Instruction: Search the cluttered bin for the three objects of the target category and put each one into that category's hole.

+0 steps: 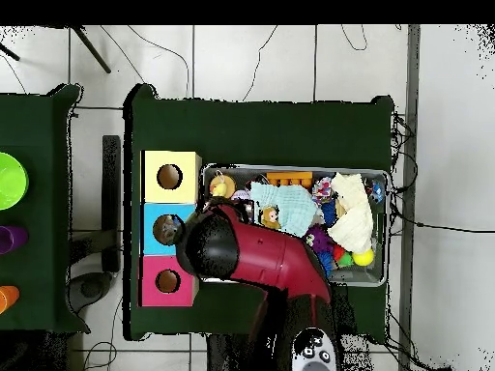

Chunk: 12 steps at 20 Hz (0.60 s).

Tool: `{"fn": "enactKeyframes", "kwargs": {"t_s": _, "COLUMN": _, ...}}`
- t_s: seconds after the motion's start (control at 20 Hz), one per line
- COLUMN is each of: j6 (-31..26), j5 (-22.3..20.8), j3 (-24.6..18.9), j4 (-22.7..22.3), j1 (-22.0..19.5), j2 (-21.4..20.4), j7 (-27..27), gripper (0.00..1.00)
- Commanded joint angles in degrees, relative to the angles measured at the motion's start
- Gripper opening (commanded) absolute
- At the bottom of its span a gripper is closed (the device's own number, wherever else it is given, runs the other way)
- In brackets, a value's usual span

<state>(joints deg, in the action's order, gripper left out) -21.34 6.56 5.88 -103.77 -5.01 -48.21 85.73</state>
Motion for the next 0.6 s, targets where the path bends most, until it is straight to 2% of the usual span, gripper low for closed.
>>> {"fn": "enactKeyframes", "kwargs": {"t_s": 0.05, "j6": -1.9, "j5": -7.7, "j3": -11.4, "j4": -6.1, "j1": -6.1, "j2": -0.9, "j7": -5.9, "gripper": 1.00}}
{"fn": "enactKeyframes", "kwargs": {"t_s": 0.6, "j6": -3.1, "j5": -13.6, "j3": -16.9, "j4": -6.5, "j1": -12.3, "j2": -1.5, "j7": -7.0, "gripper": 1.00}}
